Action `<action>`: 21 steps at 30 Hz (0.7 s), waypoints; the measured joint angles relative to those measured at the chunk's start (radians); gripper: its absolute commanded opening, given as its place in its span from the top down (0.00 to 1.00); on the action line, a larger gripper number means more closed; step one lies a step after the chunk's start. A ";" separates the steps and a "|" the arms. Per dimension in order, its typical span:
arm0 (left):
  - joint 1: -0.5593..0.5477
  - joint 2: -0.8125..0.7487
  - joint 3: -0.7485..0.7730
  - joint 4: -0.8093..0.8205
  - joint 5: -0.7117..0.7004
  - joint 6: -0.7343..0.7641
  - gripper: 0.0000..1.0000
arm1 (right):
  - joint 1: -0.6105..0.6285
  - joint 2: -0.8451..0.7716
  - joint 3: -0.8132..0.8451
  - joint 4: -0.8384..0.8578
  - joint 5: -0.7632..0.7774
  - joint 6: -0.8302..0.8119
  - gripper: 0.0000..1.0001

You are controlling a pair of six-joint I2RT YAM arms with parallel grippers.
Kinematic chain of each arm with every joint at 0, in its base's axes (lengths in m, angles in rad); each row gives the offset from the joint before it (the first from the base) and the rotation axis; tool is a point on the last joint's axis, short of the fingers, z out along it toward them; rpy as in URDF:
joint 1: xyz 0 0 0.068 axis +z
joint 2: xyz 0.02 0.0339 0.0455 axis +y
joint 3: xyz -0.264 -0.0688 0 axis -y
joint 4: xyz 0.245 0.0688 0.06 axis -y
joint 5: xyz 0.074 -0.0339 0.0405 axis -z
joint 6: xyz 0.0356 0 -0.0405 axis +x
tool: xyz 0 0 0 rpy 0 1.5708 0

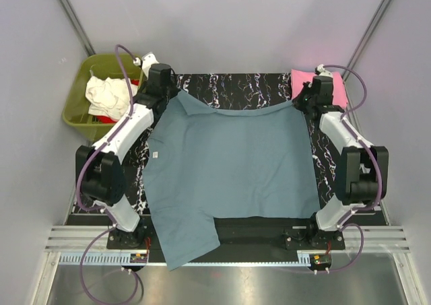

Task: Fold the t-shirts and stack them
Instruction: Flatten the tshirt out, then fold the tshirt

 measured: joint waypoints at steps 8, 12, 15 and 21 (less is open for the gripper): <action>0.075 0.028 0.026 -0.073 -0.003 -0.061 1.00 | -0.141 0.130 0.084 0.063 -0.216 0.033 1.00; 0.101 0.021 0.035 -0.123 -0.003 -0.082 1.00 | -0.158 0.169 0.134 0.060 -0.267 0.031 1.00; 0.115 0.021 0.062 -0.191 0.009 -0.094 1.00 | -0.169 0.193 0.160 0.051 -0.302 0.032 1.00; 0.120 -0.008 0.075 -0.298 0.026 -0.108 1.00 | -0.183 0.196 0.168 -0.019 -0.317 0.034 1.00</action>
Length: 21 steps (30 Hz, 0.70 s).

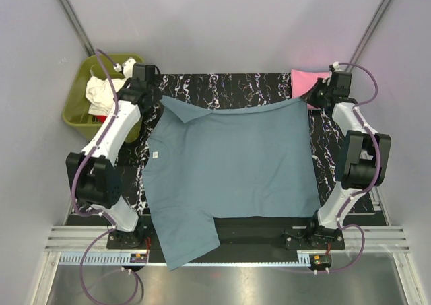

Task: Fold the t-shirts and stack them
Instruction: Fold the tshirt

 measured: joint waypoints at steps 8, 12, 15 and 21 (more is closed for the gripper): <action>0.034 -0.150 -0.021 -0.133 0.036 -0.047 1.00 | 0.000 -0.004 0.035 -0.205 0.042 0.002 1.00; 0.050 -0.200 -0.062 -0.190 0.068 -0.089 1.00 | 0.000 -0.014 0.032 -0.275 0.071 -0.001 1.00; 0.051 -0.217 -0.121 -0.222 0.083 -0.106 1.00 | 0.000 -0.027 0.018 -0.292 0.084 -0.002 1.00; 0.050 -0.238 -0.233 -0.235 0.116 -0.106 1.00 | 0.000 -0.068 -0.023 -0.297 0.078 -0.001 1.00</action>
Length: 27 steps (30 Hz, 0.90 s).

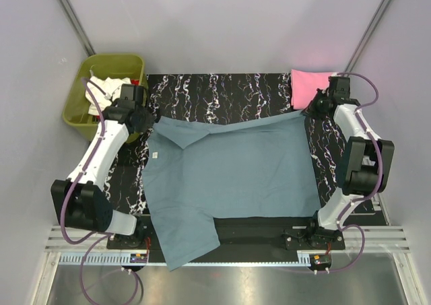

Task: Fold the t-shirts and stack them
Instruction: Fold the tshirt

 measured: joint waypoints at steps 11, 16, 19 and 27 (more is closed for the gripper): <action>-0.002 -0.063 -0.114 -0.009 0.067 -0.046 1.00 | 0.000 -0.051 -0.112 -0.044 0.017 0.056 1.00; -0.022 -0.086 -0.122 -0.076 0.045 -0.113 1.00 | 0.000 -0.073 -0.128 -0.087 0.059 0.099 1.00; -0.064 -0.132 -0.181 -0.087 0.011 -0.157 1.00 | 0.000 -0.099 -0.168 -0.087 0.059 0.110 1.00; -0.101 -0.188 -0.242 -0.142 -0.077 -0.210 1.00 | 0.000 -0.081 -0.196 -0.088 0.066 0.121 1.00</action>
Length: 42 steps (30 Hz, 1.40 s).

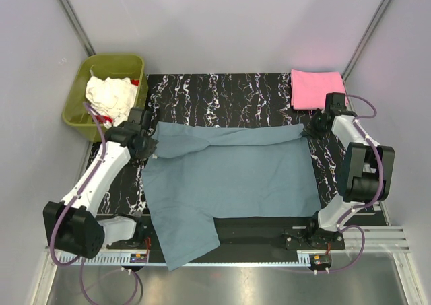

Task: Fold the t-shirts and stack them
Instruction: Fold the tshirt

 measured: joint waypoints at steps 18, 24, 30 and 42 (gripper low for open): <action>-0.041 -0.105 -0.100 -0.043 -0.103 0.003 1.00 | 0.000 0.000 -0.068 -0.010 0.044 0.009 1.00; -0.059 -0.102 -0.187 -0.015 -0.086 0.003 1.00 | 0.000 0.000 -0.083 -0.013 0.048 0.014 0.99; -0.069 -0.080 -0.193 0.019 -0.086 0.004 1.00 | 0.000 0.000 -0.085 -0.014 0.055 0.019 1.00; -0.071 -0.079 -0.225 0.032 -0.119 -0.002 1.00 | 0.000 -0.070 -0.092 -0.050 0.082 0.023 1.00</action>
